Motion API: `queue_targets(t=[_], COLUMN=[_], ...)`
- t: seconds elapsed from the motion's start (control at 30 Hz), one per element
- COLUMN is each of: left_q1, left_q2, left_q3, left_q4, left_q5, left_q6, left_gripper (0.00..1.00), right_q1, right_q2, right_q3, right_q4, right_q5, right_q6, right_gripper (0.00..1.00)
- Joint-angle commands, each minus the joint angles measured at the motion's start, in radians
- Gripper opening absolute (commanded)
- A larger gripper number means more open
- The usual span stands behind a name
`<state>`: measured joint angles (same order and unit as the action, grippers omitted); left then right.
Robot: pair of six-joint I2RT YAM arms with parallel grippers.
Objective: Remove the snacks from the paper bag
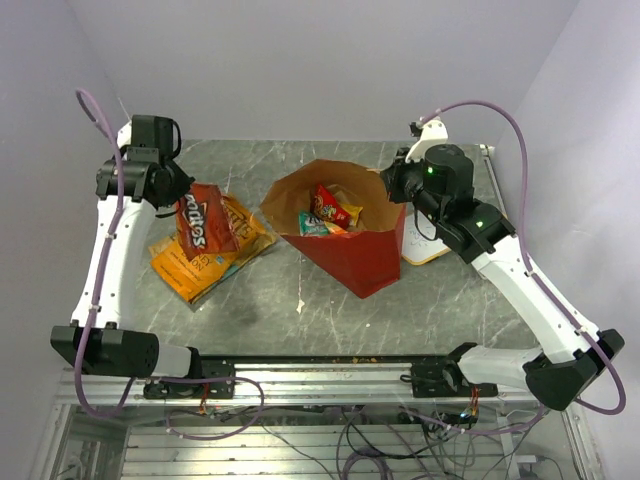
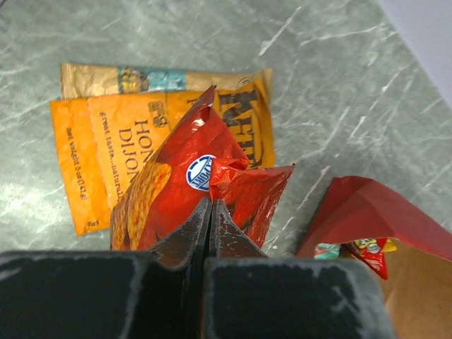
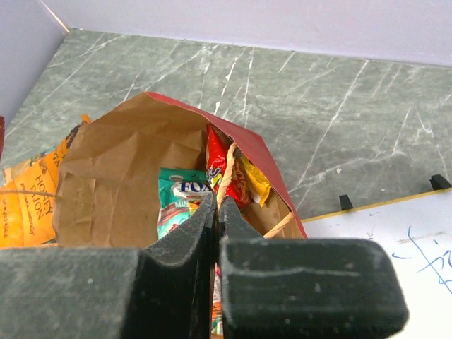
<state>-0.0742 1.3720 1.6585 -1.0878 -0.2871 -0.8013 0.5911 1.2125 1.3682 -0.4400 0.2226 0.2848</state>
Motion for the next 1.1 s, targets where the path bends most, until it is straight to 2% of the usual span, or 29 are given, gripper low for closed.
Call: queue_targets(t=[0.0, 0.13, 0.3, 0.57, 0.7, 0.77, 0.83, 0.9, 1.0, 1.07], left_q1=[0.017, 0.030, 0.050, 0.056, 0.059, 0.059, 0.059, 0.059, 0.099, 0.109], left_q2=[-0.039, -0.042, -0.064, 0.043, 0.188, 0.271, 0.303, 0.273, 0.197, 0.158], left_q3=[-0.056, -0.095, -0.161, -0.204, -0.239, -0.205, -0.180, -0.223, -0.282, -0.308], left_q4=[0.017, -0.022, -0.004, 0.061, 0.225, 0.210, 0.153, 0.190, 0.246, 0.273], left_q5=[-0.053, -0.112, -0.121, -0.169, -0.012, 0.018, 0.014, 0.023, 0.046, 0.096], left_q6=[-0.054, -0.078, -0.097, -0.128, -0.117, -0.151, -0.192, -0.188, -0.153, -0.117], left_gripper=[0.07, 0.07, 0.07, 0.07, 0.08, 0.18, 0.39, 0.56, 0.76, 0.99], right_q1=[-0.001, -0.002, -0.002, -0.006, -0.010, -0.011, -0.011, -0.011, -0.011, -0.012], right_q2=[0.005, 0.009, 0.009, 0.005, -0.006, -0.007, -0.010, -0.020, -0.027, -0.023], right_q3=[0.032, 0.030, 0.026, 0.013, -0.004, -0.005, -0.006, -0.012, -0.013, -0.007], right_q4=[0.004, 0.010, 0.023, 0.035, 0.045, 0.041, 0.038, 0.037, 0.032, 0.017], right_q5=[0.016, 0.029, 0.032, 0.043, 0.038, 0.031, 0.029, 0.023, -0.011, -0.039], right_q6=[-0.045, -0.059, -0.077, -0.098, -0.089, -0.083, -0.076, -0.069, -0.066, -0.073], right_gripper=[0.00, 0.00, 0.00, 0.00, 0.00, 0.00, 0.00, 0.00, 0.00, 0.00])
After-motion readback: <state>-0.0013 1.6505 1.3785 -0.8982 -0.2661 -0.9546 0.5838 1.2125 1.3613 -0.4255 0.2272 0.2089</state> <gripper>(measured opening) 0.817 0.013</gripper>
